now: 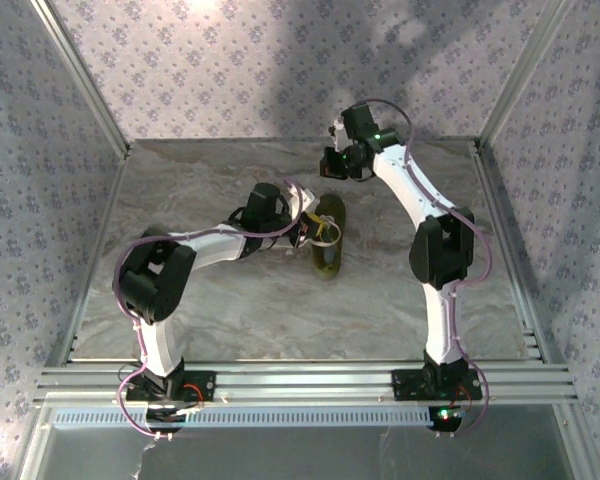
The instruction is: Tie the shoes
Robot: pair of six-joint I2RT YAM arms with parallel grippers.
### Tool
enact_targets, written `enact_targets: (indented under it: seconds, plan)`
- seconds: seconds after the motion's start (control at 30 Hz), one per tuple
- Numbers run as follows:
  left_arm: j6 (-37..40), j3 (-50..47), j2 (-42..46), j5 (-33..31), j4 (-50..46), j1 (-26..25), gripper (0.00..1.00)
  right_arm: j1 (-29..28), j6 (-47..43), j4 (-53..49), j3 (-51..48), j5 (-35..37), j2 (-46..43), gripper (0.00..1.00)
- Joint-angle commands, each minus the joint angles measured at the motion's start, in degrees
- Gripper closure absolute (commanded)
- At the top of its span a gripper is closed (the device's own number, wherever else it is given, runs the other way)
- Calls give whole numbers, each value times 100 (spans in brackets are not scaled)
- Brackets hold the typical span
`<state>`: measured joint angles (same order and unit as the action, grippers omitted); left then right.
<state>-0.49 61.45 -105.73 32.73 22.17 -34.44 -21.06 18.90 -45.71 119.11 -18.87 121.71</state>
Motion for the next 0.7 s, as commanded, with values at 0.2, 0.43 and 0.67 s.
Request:
enact_targets:
  seconds: [0.2, 0.43, 0.67]
  plan:
    - [-978, 192, 73, 208, 348, 275, 100, 166, 122, 308, -648, 667, -689, 100]
    - [-1094, 218, 105, 260, 422, 328, 100, 355, 132, 309, -808, 906, -751, 100]
    - [-1160, 328, 41, 242, 298, 341, 100, 543, 139, 456, -1310, 1187, -1071, 100]
